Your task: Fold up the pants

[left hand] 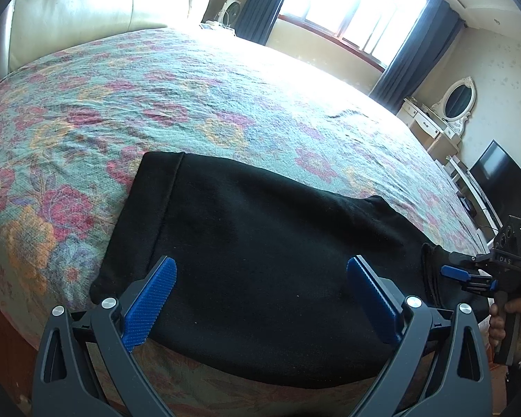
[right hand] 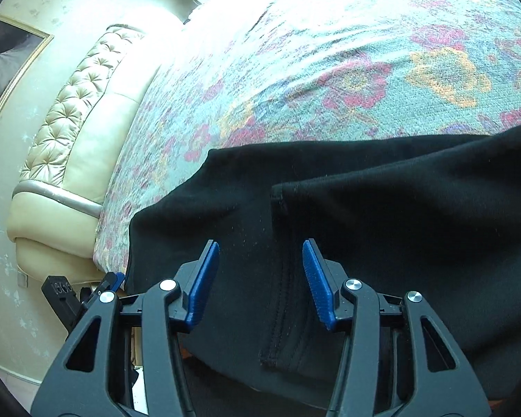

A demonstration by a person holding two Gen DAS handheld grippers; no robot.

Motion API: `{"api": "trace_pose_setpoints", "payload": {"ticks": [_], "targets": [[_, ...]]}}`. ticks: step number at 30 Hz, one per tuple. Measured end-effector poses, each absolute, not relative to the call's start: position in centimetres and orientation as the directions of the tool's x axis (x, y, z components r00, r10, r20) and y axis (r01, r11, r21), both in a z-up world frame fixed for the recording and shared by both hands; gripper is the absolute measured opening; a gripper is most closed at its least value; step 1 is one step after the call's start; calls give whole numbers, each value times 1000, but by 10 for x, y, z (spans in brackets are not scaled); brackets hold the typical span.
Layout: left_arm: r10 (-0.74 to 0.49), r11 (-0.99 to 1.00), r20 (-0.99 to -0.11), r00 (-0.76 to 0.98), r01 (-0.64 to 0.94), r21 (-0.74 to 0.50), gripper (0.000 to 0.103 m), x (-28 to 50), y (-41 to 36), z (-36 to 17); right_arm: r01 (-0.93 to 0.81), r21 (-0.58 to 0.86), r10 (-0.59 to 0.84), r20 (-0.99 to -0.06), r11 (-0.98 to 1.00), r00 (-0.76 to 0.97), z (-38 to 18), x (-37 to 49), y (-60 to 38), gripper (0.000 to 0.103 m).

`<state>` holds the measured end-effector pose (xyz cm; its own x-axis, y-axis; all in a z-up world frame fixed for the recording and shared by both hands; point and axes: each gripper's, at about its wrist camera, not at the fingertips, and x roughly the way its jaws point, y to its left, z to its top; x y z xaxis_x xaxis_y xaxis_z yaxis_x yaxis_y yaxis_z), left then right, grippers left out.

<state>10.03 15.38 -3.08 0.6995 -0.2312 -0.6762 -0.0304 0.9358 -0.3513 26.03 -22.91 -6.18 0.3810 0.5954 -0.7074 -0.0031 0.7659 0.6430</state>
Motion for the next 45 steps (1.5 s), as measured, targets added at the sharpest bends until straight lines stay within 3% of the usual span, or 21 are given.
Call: {"api": "trace_pose_setpoints", "payload": {"ticks": [6,12,17,19,23,29,36,42,43,45], "targets": [[-181,919,-656,733,-111,-378,98,101,207,-21,17,632,582,-724,775,371,-80,284,-228,51],[-176,907,-683,708,-153,-392,98,118,246,-27,-64,562,536,-740,825,408,-61,271,-213,61],[-356,861,-684,637,-61,-505,98,141,262,-46,-156,529,542,-736,834,405,-49,234,-194,64],[-503,800,-661,556,9,-601,98,153,263,-57,-169,543,562,-730,823,390,-49,223,-187,64],[-659,697,-638,398,5,-717,98,174,269,-83,-204,538,574,-736,818,360,-49,204,-173,64],[-709,640,-574,409,30,-768,98,191,269,-87,-249,534,589,-734,808,339,-46,192,-153,64],[-728,658,-577,370,138,-740,98,192,235,-84,-300,483,565,-751,823,342,-41,188,-137,66],[-713,650,-550,435,117,-751,97,191,236,-86,-305,452,541,-762,838,356,-43,188,-138,66],[-700,668,-565,437,121,-734,94,190,234,-86,-305,448,537,-764,840,357,-42,188,-137,66],[-630,746,-642,437,107,-658,66,190,228,-86,-303,437,527,-768,847,365,-41,187,-137,66]]}}
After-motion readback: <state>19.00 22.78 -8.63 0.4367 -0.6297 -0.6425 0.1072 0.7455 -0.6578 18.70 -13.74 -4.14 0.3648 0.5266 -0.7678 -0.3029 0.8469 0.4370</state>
